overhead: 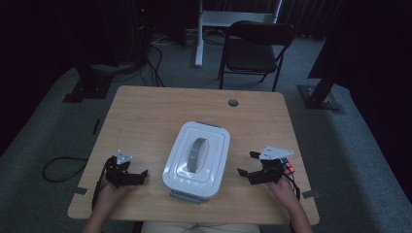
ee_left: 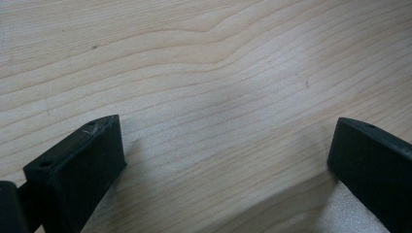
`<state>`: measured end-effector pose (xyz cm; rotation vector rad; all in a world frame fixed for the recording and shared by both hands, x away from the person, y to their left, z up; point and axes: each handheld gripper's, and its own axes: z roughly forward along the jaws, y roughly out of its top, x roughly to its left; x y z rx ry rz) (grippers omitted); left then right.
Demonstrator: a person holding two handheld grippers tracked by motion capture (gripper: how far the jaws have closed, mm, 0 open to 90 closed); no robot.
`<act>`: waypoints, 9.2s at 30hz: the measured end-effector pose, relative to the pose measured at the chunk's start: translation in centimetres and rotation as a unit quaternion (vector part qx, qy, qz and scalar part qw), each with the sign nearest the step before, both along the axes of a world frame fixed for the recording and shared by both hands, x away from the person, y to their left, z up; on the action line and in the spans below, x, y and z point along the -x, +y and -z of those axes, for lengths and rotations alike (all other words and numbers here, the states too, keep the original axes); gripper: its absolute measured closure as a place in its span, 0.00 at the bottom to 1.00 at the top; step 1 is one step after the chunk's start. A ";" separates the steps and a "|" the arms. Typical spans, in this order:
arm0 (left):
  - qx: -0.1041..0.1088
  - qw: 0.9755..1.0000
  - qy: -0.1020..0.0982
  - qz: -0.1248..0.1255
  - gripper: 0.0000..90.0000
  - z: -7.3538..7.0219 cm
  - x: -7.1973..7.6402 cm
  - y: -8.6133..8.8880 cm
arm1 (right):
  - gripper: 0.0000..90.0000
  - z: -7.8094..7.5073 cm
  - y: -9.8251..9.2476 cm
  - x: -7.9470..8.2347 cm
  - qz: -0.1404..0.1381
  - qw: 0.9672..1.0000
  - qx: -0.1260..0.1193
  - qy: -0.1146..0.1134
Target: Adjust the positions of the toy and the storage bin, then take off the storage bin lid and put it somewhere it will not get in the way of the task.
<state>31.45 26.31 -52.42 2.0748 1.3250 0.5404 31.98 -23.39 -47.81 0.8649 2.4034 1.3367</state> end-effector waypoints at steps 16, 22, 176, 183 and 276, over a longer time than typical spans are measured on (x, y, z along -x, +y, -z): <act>0.000 1.000 0.000 0.000 0.01 0.0 0.0 0.0 | 0.15 3.9 2.4 -0.9 -0.021 0.999 0.033 0.037; 0.000 1.000 0.000 0.000 0.01 0.0 0.0 0.0 | 0.15 4.4 2.8 -1.2 -0.009 0.998 0.054 0.033; 0.080 0.972 -0.008 0.221 0.56 -13.2 0.9 -17.5 | 0.14 4.9 3.5 -1.4 -0.005 0.995 0.092 0.031; 0.094 0.971 -0.021 0.220 0.61 -13.9 1.2 -17.1 | 0.14 4.9 3.5 -1.4 -0.005 0.995 0.092 0.029; 0.233 0.972 0.005 -0.025 0.78 -3.3 -4.3 -2.3 | 0.15 4.9 3.5 -1.4 -0.004 0.995 0.092 0.031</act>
